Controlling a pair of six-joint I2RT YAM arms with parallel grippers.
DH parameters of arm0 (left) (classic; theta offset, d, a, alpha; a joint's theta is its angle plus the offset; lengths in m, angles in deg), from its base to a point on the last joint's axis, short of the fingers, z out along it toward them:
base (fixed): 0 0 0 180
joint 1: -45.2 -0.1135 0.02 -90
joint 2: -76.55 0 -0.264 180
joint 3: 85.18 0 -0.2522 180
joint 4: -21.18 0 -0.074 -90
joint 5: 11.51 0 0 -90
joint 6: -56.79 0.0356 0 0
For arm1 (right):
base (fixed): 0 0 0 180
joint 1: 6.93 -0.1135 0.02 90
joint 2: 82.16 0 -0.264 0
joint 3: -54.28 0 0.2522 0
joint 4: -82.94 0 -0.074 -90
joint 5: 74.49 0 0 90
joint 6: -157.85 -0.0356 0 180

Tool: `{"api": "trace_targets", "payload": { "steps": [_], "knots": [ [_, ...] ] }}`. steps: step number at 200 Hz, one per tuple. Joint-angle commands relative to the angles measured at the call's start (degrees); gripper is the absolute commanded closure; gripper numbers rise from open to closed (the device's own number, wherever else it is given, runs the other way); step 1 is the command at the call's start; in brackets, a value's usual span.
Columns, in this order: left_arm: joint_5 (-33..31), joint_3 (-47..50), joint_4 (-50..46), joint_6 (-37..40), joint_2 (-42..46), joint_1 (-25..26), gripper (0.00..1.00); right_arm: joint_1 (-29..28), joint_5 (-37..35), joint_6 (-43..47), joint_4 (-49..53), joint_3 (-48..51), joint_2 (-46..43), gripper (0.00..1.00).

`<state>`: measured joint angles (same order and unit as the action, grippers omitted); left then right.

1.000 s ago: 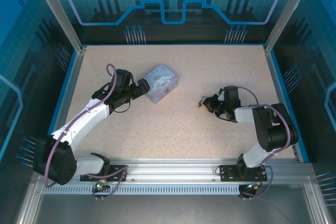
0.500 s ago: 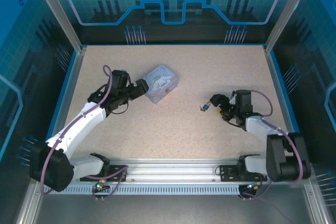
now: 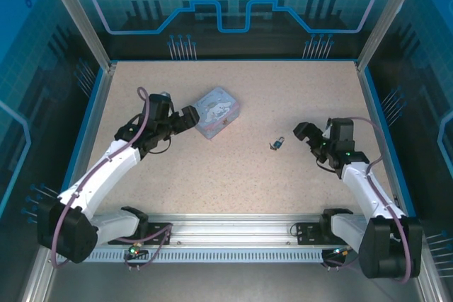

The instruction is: Unlock a padlock with a key

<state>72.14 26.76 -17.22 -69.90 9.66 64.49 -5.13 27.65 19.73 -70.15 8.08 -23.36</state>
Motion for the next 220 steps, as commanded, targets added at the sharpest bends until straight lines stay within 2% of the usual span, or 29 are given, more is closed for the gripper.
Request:
{"api": "trace_targets", "payload": {
  "steps": [1,45,88,111,121,137,158,188,220],
  "knots": [
    [-3.9,-0.4,-0.3,4.8,2.6,0.0,0.01,2.5,-3.4,4.4,6.4,-3.0,-1.7,0.00],
    [-11.9,3.5,3.8,9.7,6.5,0.0,0.01,3.2,-10.7,8.0,13.0,-8.8,1.0,0.00],
    [-18.9,10.8,12.1,16.2,10.8,0.0,0.01,2.9,-20.2,5.6,12.1,-9.5,1.6,0.00],
    [-24.4,17.9,21.5,20.1,12.4,0.0,0.01,0.6,-32.3,5.4,5.6,-6.6,0.0,0.00],
    [-27.2,20.3,24.1,20.4,12.4,0.0,0.01,-1.2,-38.0,7.7,1.9,-5.2,-0.7,0.00],
    [-27.5,24.0,30.0,23.4,12.3,-0.1,0.01,-3.5,-44.7,13.1,-2.9,-3.7,-0.6,0.00],
    [-27.3,28.1,37.3,27.6,11.9,-0.5,0.01,-5.1,-47.8,19.5,-5.8,-3.9,1.9,0.00],
    [-26.9,32.0,47.6,39.0,8.0,-1.3,0.01,-6.9,-51.1,24.4,-13.6,-1.8,6.8,0.00],
    [-26.3,33.6,54.1,41.4,2.5,-3.7,0.01,-9.5,-52.1,30.5,-27.6,1.4,12.9,0.00]
  ]
}}
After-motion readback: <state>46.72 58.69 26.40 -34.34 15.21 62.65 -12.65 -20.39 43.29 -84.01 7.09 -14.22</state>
